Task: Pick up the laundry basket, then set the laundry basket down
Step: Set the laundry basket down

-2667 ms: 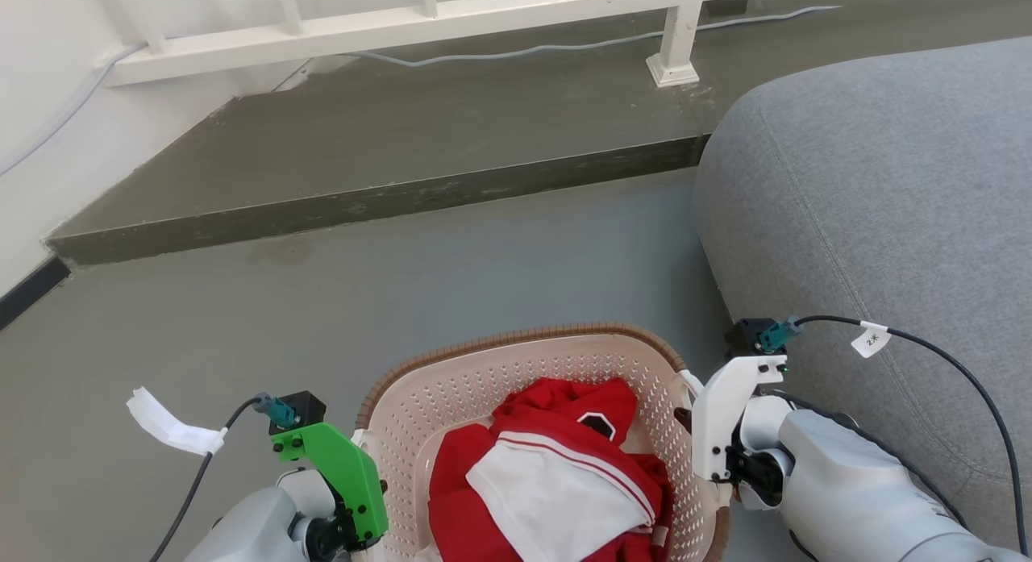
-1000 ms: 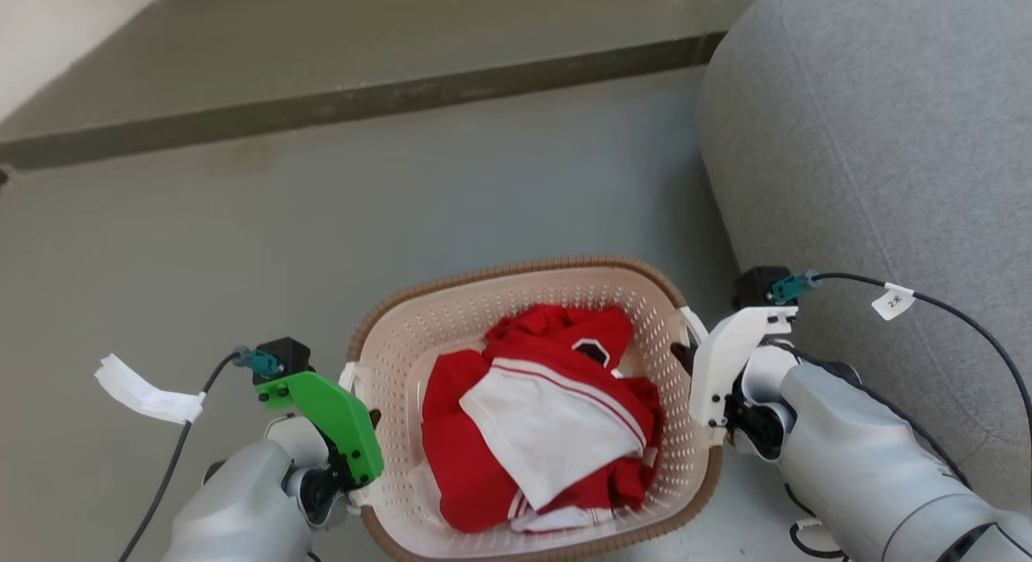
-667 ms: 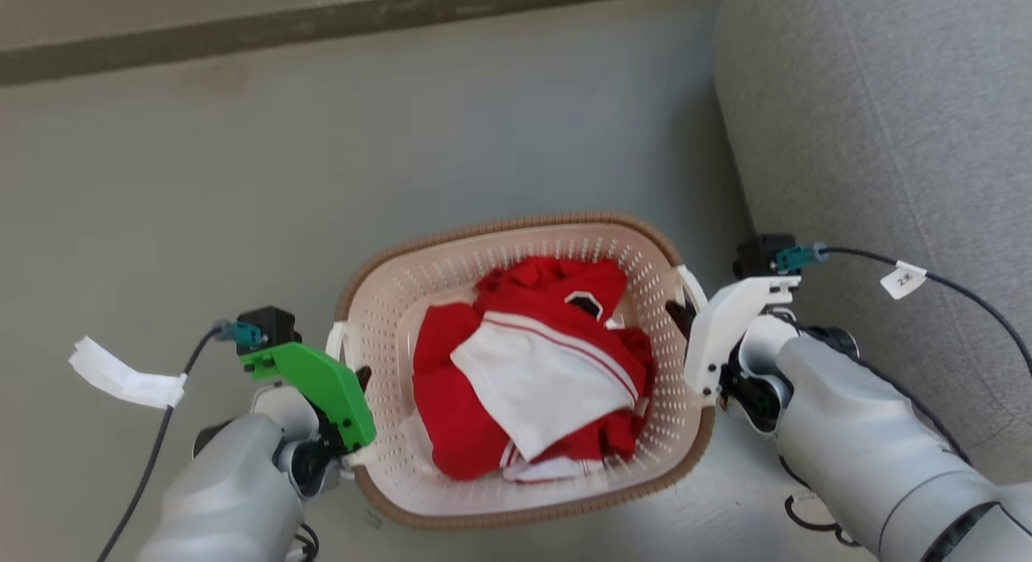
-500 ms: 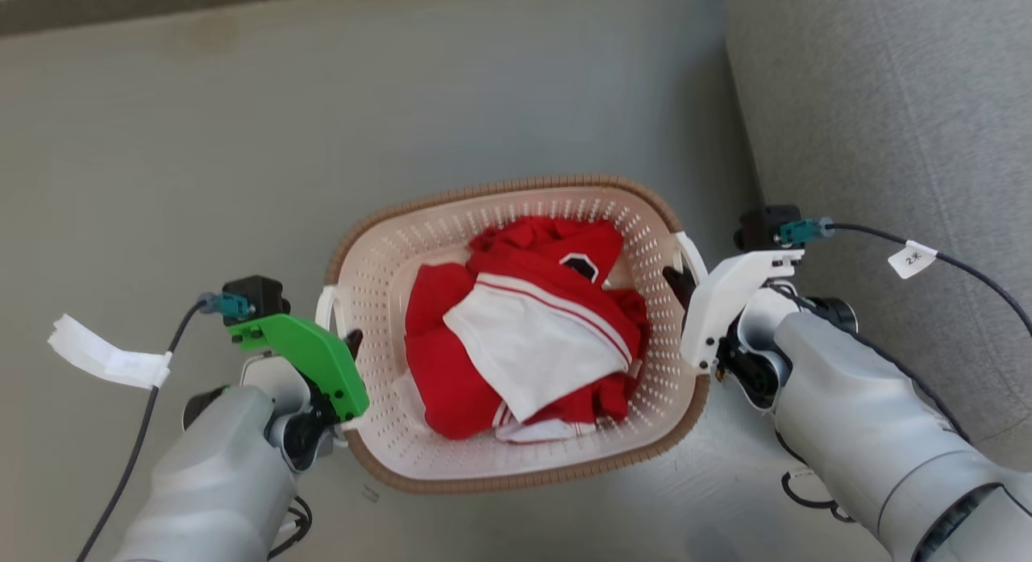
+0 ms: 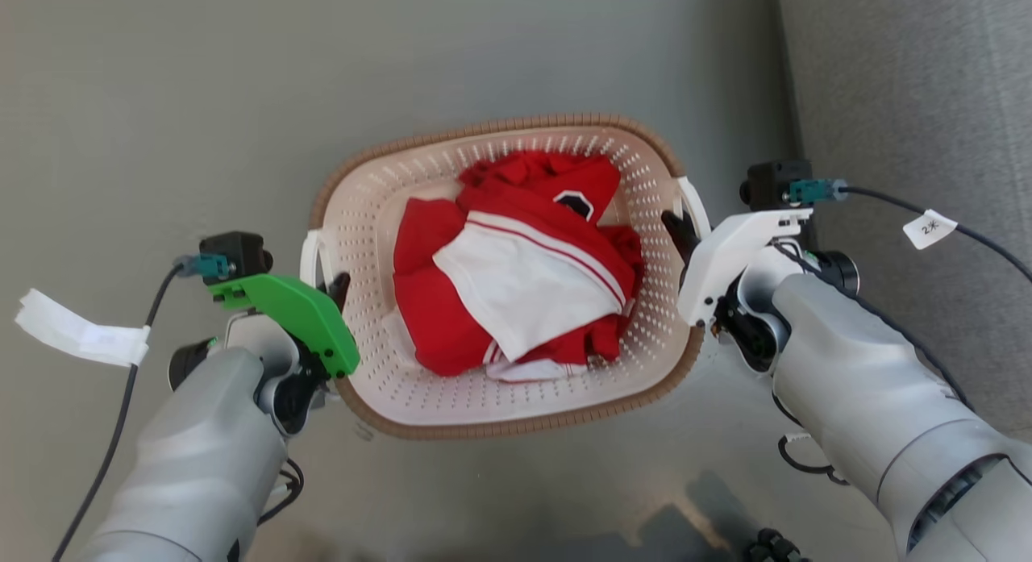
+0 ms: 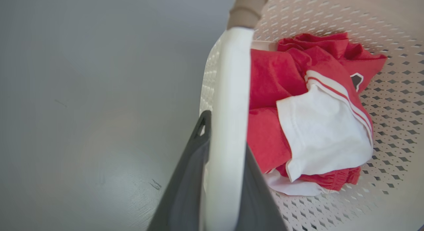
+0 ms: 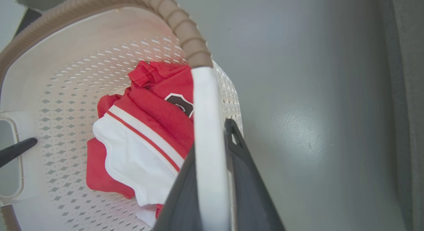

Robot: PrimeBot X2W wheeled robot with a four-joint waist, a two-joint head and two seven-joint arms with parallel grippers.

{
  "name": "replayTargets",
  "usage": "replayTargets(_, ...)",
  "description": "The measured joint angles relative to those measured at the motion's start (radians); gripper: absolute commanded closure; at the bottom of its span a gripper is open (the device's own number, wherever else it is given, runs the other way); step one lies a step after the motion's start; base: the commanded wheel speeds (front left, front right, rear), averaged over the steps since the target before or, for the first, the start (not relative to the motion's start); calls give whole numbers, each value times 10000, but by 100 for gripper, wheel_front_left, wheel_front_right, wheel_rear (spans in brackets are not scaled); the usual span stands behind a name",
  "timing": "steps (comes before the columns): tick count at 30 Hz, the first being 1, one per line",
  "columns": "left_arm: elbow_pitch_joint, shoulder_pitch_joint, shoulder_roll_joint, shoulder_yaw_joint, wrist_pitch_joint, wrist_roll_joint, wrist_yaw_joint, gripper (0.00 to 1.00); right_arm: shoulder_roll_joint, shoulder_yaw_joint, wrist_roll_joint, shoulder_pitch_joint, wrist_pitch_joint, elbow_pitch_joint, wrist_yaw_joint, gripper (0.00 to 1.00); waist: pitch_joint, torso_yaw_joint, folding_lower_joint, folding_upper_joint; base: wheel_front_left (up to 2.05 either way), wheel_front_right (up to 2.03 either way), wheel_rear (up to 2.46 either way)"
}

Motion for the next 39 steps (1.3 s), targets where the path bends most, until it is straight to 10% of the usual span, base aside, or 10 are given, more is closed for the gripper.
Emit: replayTargets(39, -209, -1136, 412, -343, -915, 217, -2, 100, -33, 395, -8, -947, -1034, -113, 0, 100, 2651, 90, -1, 0, 0, 0, 0)
